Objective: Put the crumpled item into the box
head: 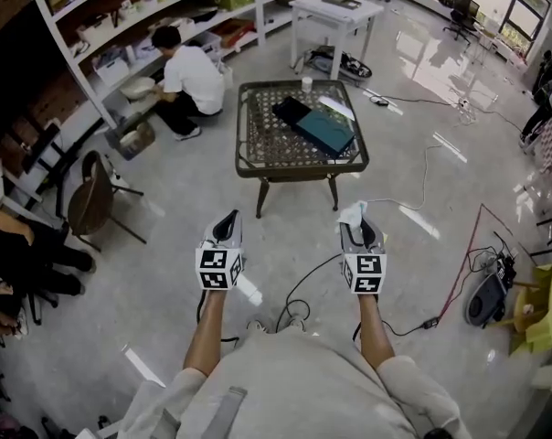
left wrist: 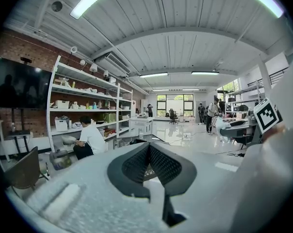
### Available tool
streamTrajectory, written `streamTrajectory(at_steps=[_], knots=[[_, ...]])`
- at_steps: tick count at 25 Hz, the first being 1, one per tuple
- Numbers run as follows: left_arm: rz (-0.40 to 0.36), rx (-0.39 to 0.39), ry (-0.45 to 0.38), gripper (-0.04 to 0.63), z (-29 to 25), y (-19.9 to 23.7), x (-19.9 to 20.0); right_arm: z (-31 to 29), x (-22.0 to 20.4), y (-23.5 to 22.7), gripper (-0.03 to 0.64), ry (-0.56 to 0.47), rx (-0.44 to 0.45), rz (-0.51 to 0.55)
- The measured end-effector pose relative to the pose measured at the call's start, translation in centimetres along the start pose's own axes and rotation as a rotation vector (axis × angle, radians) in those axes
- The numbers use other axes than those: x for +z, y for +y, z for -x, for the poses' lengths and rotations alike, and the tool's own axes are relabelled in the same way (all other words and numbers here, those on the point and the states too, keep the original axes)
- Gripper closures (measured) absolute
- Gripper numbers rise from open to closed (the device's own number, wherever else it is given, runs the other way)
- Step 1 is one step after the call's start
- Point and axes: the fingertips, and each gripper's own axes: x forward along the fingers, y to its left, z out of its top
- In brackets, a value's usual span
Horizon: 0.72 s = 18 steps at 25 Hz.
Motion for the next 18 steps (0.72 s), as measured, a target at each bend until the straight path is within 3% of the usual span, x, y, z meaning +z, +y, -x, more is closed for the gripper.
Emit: streamTrajectory(at_steps=[8,18], knots=[[-0.015,0.026,0.008,0.591,-0.6,-2.6,0.4,-0.3,-0.5,-1.3,0.454,0.01,0.07,0.012],[-0.001,0.058,0.021,0.591,-1.8,-3.0,-0.4,-1.8,-0.9,-2.7,0.454,0.009,0.095,0.012]])
